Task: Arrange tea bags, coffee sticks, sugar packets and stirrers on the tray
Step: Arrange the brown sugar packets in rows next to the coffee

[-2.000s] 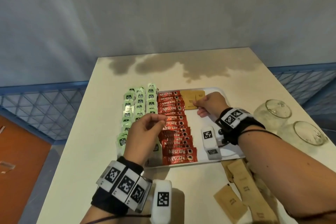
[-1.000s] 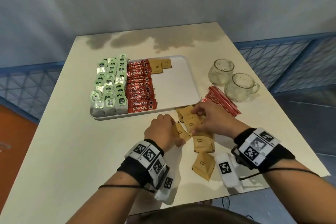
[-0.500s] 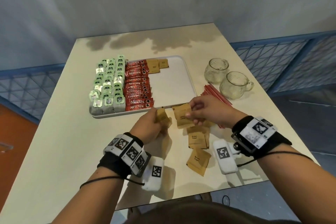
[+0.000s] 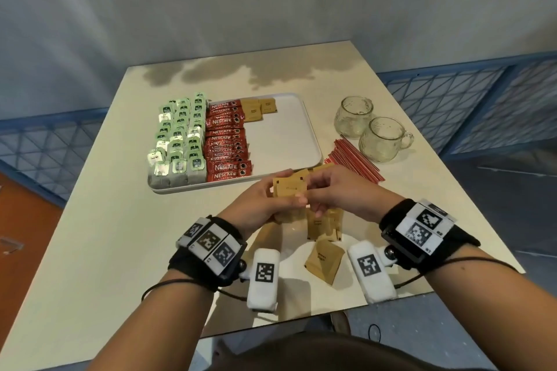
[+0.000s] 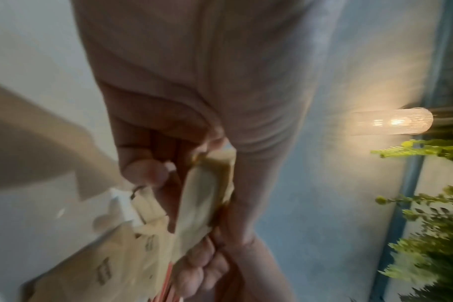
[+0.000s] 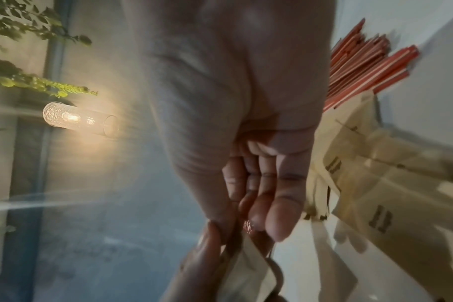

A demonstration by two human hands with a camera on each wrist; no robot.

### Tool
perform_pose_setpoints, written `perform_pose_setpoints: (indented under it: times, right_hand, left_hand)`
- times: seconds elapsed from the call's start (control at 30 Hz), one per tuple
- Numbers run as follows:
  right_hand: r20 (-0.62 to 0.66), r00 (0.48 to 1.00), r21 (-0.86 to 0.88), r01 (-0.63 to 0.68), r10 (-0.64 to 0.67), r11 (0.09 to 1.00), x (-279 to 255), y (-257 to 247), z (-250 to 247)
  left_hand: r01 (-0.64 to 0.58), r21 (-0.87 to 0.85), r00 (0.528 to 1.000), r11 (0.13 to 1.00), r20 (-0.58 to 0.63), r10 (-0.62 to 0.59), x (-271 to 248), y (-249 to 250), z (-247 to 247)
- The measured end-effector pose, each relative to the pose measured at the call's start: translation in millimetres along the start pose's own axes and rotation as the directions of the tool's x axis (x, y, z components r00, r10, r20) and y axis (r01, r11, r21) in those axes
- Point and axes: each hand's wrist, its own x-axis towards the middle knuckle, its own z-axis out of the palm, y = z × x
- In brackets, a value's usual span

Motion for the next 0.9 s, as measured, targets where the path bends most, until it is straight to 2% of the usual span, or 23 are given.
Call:
perform_pose_setpoints:
  times: [0.07,0.13,0.17,0.23,0.27,0.33,0.43,0.6,0.67,0.77,0.83,0.9]
  right_hand:
    - [0.013,1.000,-0.069,0.007,-0.006,0.998,-1,0,2]
    - [0.032,0.999,-0.191,0.006,0.000,0.982,-3,2,0]
    - [0.041,0.999,-0.313,0.026,-0.014,0.949,-4,3,-4]
    - [0.150,0.988,-0.606,0.128,-0.045,0.785,-5,3,-12]
    - [0.235,0.972,-0.688,0.180,-0.019,0.703,-5,3,-14]
    - [0.337,0.939,-0.756,0.227,0.069,0.613,-4,6,-15]
    - [0.312,0.946,-0.807,0.216,0.086,0.550,1,13,-12]
    - [0.156,0.988,-0.864,0.131,0.010,0.485,9,15,-6]
    - [0.083,0.997,-0.845,0.076,-0.010,0.529,11,16,-7]
    - [-0.002,0.999,-0.723,0.032,-0.049,0.690,8,14,-12]
    - [-0.009,0.998,-0.594,0.050,-0.069,0.803,3,8,-13]
    - [0.042,0.998,-0.376,0.051,-0.038,0.925,-4,2,-8]
  left_hand:
    - [0.026,-0.042,0.998,0.999,0.054,-0.024,-1,-8,3]
    - [0.073,-0.037,0.997,0.997,0.012,-0.072,-2,-15,2]
    - [0.089,-0.039,0.996,0.995,-0.027,-0.090,-2,-17,-1]
    - [0.105,-0.019,0.989,0.994,-0.102,-0.106,-3,-20,-9]
    - [0.115,-0.003,0.983,0.993,-0.145,-0.114,-4,-21,-12]
    - [0.131,-0.033,0.973,0.991,-0.190,-0.135,-6,-22,-15]
    - [0.128,-0.172,0.967,0.977,-0.198,-0.161,-8,-24,-12]
    - [0.094,-0.086,0.961,0.992,-0.251,-0.113,-10,-29,-8]
    - [0.089,-0.047,0.968,0.995,-0.231,-0.098,-11,-30,-7]
    - [0.083,0.010,0.978,0.997,-0.194,-0.079,-11,-33,-5]
    - [0.060,0.089,0.985,0.994,-0.167,-0.044,-11,-33,-1]
    - [0.019,0.128,0.989,0.992,-0.145,0.000,-11,-32,7]
